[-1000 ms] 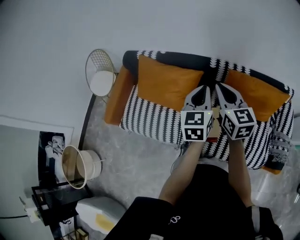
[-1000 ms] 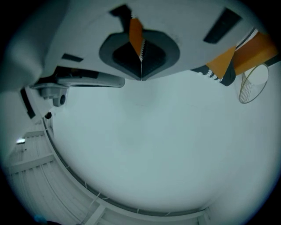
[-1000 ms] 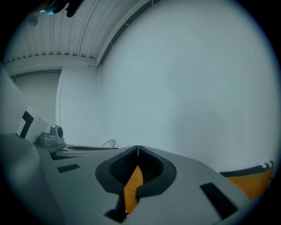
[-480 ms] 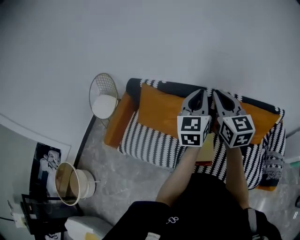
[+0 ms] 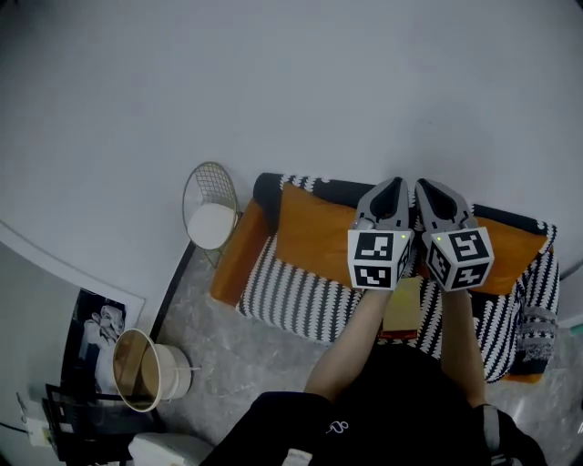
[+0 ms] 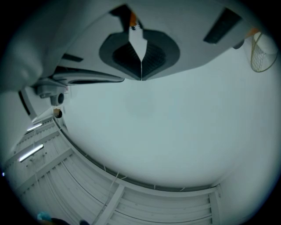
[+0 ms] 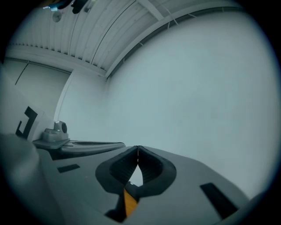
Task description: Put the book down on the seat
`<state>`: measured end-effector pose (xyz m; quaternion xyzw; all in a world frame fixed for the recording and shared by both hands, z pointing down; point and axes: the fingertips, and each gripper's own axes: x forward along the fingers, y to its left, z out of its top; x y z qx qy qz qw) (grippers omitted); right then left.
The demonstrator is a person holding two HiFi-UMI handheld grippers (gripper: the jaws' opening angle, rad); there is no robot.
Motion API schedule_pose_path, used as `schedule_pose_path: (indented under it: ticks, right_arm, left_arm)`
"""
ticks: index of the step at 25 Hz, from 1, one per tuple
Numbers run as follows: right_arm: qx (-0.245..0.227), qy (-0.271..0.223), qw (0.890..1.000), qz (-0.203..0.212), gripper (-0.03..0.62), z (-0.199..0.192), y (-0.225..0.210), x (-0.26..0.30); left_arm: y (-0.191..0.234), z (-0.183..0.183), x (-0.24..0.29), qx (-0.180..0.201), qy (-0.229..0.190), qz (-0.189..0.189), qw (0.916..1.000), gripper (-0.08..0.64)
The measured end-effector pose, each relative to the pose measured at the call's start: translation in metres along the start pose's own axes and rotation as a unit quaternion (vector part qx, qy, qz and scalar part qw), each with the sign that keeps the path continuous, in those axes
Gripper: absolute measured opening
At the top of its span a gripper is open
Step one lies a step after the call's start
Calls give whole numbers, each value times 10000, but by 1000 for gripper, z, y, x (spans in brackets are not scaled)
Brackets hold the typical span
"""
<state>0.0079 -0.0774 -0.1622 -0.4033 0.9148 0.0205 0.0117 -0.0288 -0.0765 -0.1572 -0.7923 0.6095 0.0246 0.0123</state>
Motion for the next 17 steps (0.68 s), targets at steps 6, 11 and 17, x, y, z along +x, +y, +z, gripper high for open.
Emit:
schedule_pose_path:
  ticks: [6,11,17]
  right_arm:
    - [22,-20,10000,-33,12,2,-6,2]
    - [43,-46,10000,-56,12,2,-13,2]
    - [68,1,10000,-70,12,-5,-16,-1]
  left_arm:
    - [-3,0,6,42,60,-53,10000,14]
    - [-6,-1,11,49,68,-72,9999,14]
    - [-14,-5,13,54,54,-131,9999,14]
